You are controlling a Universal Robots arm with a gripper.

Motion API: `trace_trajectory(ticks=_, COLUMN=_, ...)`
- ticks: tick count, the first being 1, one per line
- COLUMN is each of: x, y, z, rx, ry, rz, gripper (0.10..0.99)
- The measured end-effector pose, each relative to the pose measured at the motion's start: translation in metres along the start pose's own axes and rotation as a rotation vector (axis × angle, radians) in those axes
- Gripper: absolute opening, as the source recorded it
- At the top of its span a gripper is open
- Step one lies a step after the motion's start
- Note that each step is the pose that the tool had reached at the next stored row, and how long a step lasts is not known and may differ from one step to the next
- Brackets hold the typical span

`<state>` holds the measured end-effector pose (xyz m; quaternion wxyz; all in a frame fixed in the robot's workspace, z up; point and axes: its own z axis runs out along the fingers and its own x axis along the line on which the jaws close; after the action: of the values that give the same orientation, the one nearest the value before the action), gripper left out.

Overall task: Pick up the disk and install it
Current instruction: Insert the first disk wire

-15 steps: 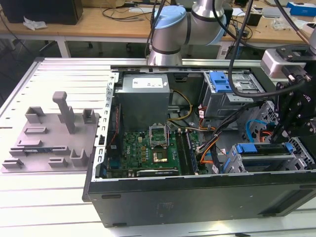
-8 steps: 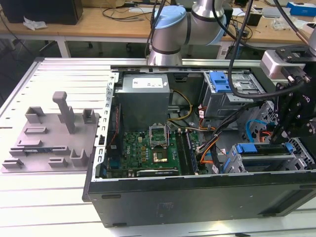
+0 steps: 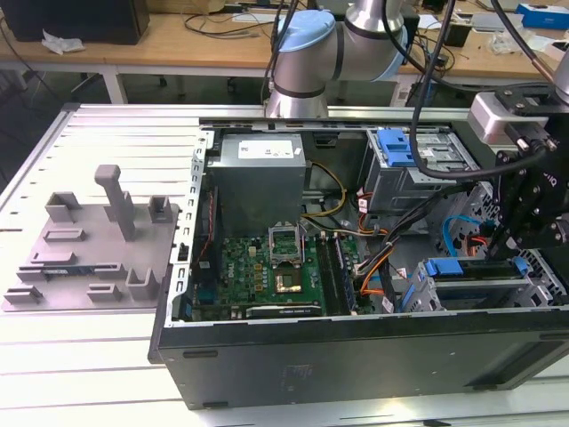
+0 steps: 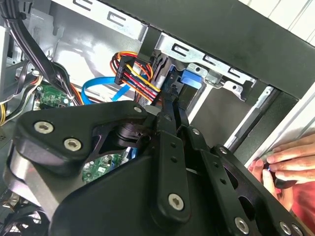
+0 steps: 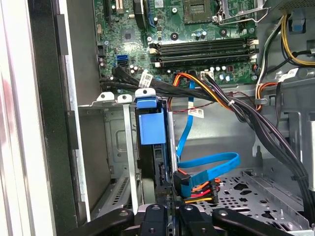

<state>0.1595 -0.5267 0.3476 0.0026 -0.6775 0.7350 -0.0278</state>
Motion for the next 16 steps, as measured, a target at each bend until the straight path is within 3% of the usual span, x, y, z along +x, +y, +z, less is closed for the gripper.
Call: trace_trajectory(ticks=16, x=-0.0001, y=0.0000, z=0.0037, rx=0.000, ry=0.0001, rz=0.000, gripper=0.161)
